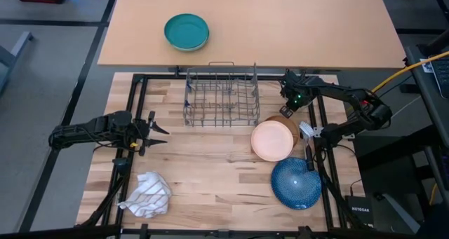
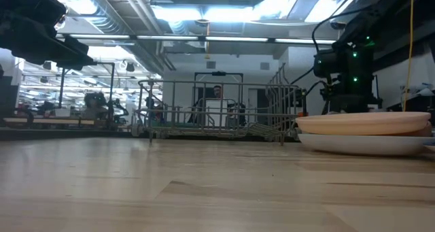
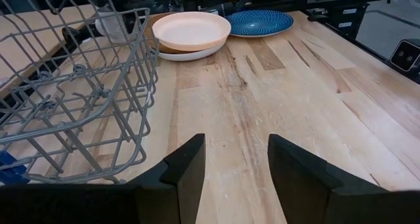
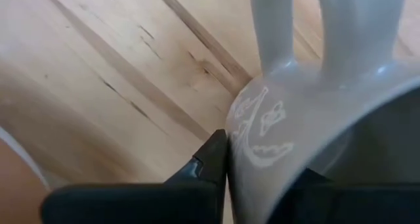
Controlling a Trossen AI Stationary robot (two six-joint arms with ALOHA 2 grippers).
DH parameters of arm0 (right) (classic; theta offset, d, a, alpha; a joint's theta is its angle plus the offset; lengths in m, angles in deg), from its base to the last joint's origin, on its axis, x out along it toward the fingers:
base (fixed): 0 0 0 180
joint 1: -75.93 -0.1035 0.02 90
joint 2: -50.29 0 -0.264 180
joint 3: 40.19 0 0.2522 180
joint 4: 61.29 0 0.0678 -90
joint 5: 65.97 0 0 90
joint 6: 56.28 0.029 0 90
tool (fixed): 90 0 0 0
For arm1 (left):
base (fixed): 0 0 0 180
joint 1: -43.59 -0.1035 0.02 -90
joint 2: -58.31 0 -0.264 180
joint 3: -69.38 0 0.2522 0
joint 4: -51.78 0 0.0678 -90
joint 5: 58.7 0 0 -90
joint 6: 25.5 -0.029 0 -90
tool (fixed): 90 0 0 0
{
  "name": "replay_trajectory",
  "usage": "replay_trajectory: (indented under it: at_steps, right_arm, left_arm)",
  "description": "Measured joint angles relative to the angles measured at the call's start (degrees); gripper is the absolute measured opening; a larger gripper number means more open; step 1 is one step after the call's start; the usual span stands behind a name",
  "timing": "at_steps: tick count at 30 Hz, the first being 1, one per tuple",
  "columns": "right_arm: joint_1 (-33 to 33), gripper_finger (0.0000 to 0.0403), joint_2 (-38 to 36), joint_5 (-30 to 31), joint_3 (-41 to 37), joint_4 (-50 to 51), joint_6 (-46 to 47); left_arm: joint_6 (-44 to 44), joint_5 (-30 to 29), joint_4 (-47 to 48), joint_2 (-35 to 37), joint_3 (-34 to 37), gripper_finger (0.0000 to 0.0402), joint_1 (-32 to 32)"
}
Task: Sort dishes
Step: Move the gray mug to the top right of the table
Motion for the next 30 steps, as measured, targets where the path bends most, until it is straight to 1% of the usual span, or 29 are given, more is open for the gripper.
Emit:
replay_trajectory:
  at_steps: [4, 7, 12, 15, 22, 30]
  right_arm:
    - [0.0, 0.0063, 0.1, -0.5, -0.1, -0.5, 0.1]
    - [0.0, 0.0086, 0.1, -2.0, -0.1, -0.6, 0.5]
    - [0.0, 0.0128, 0.1, -2.8, -0.1, -0.6, 0.3]
    - [0.0, 0.0143, 0.1, -3.0, 0.0, -0.2, -0.5]
    - [0.0, 0.0146, -2.7, -1.3, 0.0, 0.5, -0.9]
    - [0.0, 0.0145, -11.5, -0.5, 0.0, 3.1, -1.3]
  left_arm:
    - [0.0, 0.0, 0.0, 0.0, 0.0, 0.0155, 0.0]
    - [0.0, 0.0, 0.0, 0.0, 0.0, 0.0155, 0.0]
    - [0.0, 0.0, 0.0, 0.0, 0.0, 0.0155, 0.0]
    - [0.0, 0.0, 0.0, 0.0, 0.0, 0.0155, 0.0]
    - [0.0, 0.0, 0.0, 0.0, 0.0, 0.0155, 0.1]
    - [0.0, 0.0, 0.0, 0.0, 0.0, 0.0155, 0.0]
